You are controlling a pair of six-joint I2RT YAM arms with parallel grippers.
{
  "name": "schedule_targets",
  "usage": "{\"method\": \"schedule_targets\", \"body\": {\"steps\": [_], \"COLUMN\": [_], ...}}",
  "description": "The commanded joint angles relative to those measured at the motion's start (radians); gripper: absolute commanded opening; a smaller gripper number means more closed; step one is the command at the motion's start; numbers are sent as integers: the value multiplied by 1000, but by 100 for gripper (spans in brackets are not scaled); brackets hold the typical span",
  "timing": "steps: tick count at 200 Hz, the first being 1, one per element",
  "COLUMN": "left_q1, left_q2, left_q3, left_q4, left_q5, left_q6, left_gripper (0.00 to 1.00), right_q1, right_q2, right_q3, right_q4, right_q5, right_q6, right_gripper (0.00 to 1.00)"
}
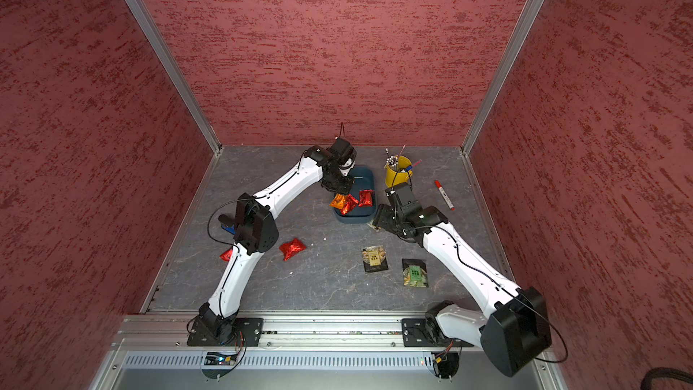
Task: Put the tea bags into the storage box
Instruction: Place the tea bag in the storage box, then pick up the tea bag from the center of the board.
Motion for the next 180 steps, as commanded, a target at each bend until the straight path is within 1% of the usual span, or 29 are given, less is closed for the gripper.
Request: {"method": "schedule_targets", "body": {"steps": [1,7,15,23,37,54,62,85,100,116,141,167,175,180], "left_q1": [4,4,4,4,6,5,8,12,13,9,-15,-63,-75,-83], "left_q2": [20,26,33,35,28,2,-17,-82,-137,-217,-361,-490,-517,-531], "left_q3": [38,42,48,51,50,40,27,-20,-62,-151,-340,-524,-571,-599], "left_q4": [83,85,83,78,67,56,55,52,34,30,60,110,121,132], "left_q5": [21,22,19,17,1,-33,-45,-55,-58,-54,-38,-16,-1,14], "left_q6": [-23,-24,-27,-29,-28,-17,-13,-9,-13,-28,-64,-126,-151,-169], "left_gripper": [29,30,36,44,64,77,82,86,87,87,86,80,74,68], "right_q1": [5,5,5,5,5,5,5,5,5,5,5,5,4,4], "right_q2": [-43,-49,-55,-59,-63,-58,-53,-38,-53,-82,-111,-118,-123,-126], "right_q3": [-33,-39,-48,-55,-63,-67,-67,-65,-93,-129,-174,-202,-211,-216], "right_q4": [-20,-22,-22,-21,-19,-16,-16,-38,-33,-22,-9,5,5,8], "right_q5": [9,9,8,8,14,15,14,6,-7,-21,-47,-75,-76,-78], "right_q6": [25,27,30,34,36,32,25,4,0,5,16,26,27,27], "right_gripper": [69,69,69,69,70,70,71,73,74,74,74,75,75,75]}}
